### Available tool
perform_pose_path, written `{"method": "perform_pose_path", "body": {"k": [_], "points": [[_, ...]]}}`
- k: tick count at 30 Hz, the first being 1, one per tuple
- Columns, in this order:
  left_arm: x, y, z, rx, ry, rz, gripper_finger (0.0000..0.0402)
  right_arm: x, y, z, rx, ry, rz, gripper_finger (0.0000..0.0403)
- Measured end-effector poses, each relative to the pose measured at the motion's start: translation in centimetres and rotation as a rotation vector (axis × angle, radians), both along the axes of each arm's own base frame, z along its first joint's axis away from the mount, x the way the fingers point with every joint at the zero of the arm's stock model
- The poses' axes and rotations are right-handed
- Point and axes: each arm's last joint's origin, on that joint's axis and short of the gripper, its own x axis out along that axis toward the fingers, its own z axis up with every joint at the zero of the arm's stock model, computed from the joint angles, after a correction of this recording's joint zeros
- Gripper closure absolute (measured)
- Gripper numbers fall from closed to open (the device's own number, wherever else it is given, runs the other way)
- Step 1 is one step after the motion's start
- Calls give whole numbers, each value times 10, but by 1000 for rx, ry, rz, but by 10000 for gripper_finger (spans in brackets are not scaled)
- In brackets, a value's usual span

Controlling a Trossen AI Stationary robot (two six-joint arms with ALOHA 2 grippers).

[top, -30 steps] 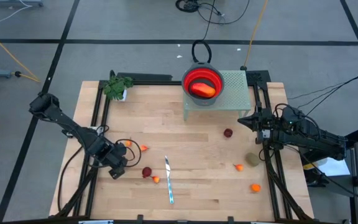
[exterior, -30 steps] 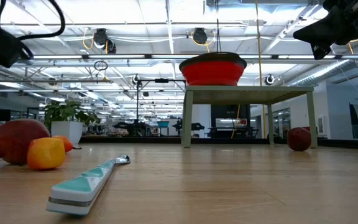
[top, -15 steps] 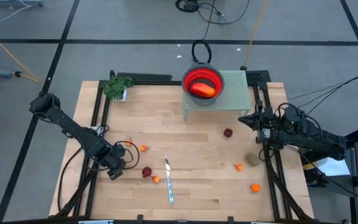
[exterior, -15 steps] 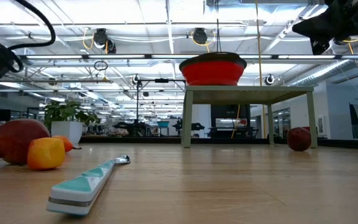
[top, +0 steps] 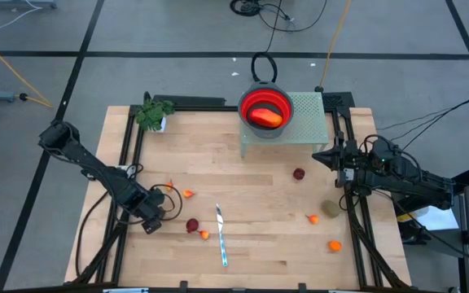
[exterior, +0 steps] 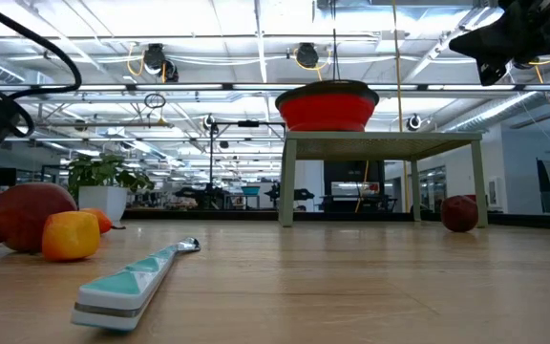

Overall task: Pick & Place Fruit
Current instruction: Put the kiwi into the red strainer bowl on the shelf

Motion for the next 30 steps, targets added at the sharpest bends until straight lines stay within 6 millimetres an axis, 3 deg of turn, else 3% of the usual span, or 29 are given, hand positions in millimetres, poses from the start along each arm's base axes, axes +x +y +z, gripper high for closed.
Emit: {"method": "perform_pose_path", "body": {"k": [30], "points": [[6, 2, 0, 115, -125, 39, 94, 0, 0, 0, -5, 1, 0, 403]]}}
